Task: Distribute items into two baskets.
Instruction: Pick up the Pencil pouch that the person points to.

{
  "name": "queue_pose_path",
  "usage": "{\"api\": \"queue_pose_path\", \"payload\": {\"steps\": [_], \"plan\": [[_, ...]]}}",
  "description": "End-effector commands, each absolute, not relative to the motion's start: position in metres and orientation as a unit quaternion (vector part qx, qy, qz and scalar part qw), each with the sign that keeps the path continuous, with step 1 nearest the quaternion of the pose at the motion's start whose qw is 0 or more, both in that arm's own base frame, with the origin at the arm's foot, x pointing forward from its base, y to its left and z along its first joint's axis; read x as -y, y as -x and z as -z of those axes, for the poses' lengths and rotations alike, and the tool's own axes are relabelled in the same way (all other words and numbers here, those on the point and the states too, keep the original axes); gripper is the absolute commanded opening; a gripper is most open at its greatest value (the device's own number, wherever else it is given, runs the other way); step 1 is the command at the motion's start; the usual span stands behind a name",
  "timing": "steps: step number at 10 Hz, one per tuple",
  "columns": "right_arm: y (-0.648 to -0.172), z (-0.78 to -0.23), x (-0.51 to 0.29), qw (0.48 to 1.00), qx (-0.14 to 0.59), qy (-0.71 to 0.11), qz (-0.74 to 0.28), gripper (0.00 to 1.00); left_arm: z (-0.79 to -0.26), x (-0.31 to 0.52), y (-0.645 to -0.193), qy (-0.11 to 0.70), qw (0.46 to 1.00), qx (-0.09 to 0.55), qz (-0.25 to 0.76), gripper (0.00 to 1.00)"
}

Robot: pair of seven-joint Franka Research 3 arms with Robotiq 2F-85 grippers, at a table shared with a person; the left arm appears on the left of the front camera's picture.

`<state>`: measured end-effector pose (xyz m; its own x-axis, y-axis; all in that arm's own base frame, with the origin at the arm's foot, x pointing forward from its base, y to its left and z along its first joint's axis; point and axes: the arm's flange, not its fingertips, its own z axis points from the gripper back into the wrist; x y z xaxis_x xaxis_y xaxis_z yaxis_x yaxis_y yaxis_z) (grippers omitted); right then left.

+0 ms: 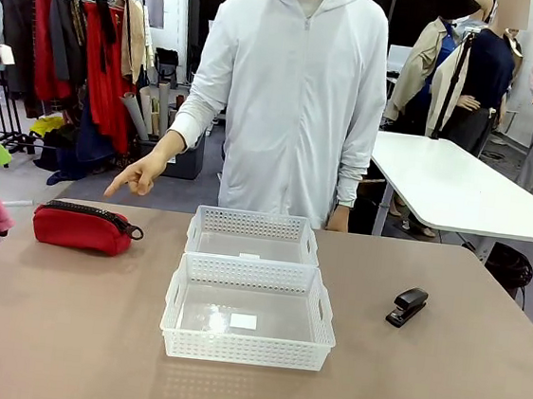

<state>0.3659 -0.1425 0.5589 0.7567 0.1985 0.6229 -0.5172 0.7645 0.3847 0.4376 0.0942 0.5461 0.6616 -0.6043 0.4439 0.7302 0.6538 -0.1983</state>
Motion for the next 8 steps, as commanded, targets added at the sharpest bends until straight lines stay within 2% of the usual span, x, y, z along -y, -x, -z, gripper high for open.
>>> {"api": "queue_pose_path", "payload": {"steps": [1,5,8], "plan": [[-0.366,-0.560,0.142,0.894,0.287,-0.279,-0.201,1.00,-0.547,-0.107,-0.476,0.158,0.890,0.158,0.397,1.00],[-0.366,-0.560,0.142,0.894,0.287,-0.279,-0.201,1.00,-0.531,-0.090,-0.549,0.115,0.853,0.128,0.493,1.00],[-0.366,-0.560,0.142,0.894,0.287,-0.279,-0.201,1.00,-0.504,-0.058,-0.583,0.078,0.804,0.102,0.581,1.00]]}}
